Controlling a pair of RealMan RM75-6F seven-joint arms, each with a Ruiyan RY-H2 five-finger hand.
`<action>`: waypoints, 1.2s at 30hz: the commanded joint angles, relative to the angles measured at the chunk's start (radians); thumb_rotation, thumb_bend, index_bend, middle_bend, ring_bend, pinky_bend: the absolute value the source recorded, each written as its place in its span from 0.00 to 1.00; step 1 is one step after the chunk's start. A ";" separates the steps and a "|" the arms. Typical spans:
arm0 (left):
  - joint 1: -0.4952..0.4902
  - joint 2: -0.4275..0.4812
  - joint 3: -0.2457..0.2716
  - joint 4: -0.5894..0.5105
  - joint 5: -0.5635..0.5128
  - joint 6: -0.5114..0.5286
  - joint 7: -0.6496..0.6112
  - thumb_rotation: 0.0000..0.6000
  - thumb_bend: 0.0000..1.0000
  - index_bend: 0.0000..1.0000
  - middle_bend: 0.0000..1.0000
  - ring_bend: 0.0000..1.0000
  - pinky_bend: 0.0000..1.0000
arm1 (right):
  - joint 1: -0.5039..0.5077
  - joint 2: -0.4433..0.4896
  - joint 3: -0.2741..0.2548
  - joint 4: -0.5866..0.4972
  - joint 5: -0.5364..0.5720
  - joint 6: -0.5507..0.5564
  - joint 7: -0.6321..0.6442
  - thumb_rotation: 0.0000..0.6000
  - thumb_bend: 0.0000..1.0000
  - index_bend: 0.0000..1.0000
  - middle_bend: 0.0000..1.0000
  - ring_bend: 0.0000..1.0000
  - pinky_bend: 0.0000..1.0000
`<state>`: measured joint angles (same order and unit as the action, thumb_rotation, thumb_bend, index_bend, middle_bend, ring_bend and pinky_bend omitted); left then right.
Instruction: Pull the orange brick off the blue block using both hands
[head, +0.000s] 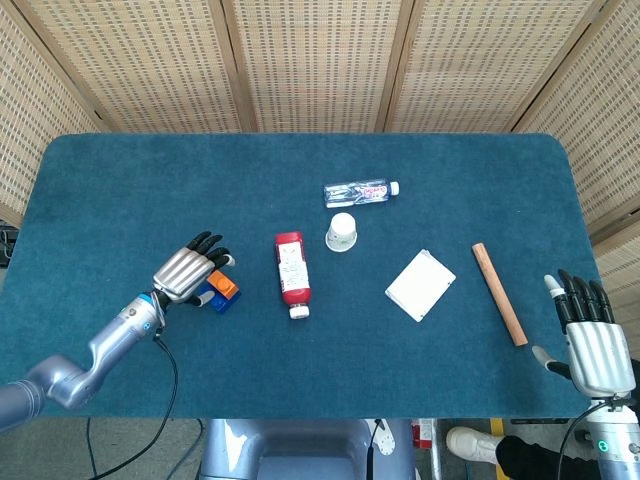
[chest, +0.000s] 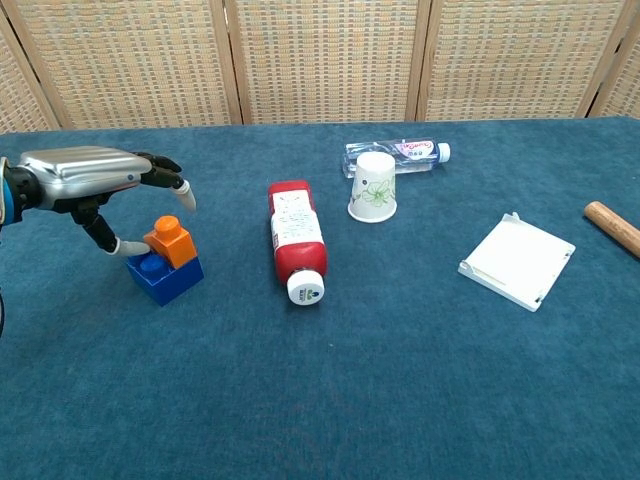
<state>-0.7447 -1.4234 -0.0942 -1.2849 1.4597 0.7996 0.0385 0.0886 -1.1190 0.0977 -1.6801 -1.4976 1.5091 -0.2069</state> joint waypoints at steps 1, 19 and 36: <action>-0.004 -0.008 -0.002 -0.004 -0.010 0.002 0.005 1.00 0.33 0.32 0.29 0.00 0.00 | 0.000 0.001 0.000 0.001 0.001 0.001 0.003 1.00 0.00 0.00 0.00 0.00 0.00; 0.012 0.030 -0.015 -0.039 -0.036 0.075 -0.070 1.00 0.43 0.58 0.57 0.00 0.00 | 0.000 0.003 -0.005 -0.001 -0.008 0.004 0.020 1.00 0.00 0.00 0.00 0.00 0.00; 0.110 0.138 -0.142 -0.200 -0.016 0.236 -1.279 1.00 0.44 0.59 0.58 0.02 0.00 | 0.087 -0.005 0.047 0.039 -0.052 -0.038 0.009 1.00 0.00 0.00 0.00 0.00 0.00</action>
<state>-0.6614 -1.3178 -0.1845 -1.4224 1.4301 1.0017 -0.8731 0.1559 -1.1297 0.1321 -1.6483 -1.5352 1.4868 -0.2108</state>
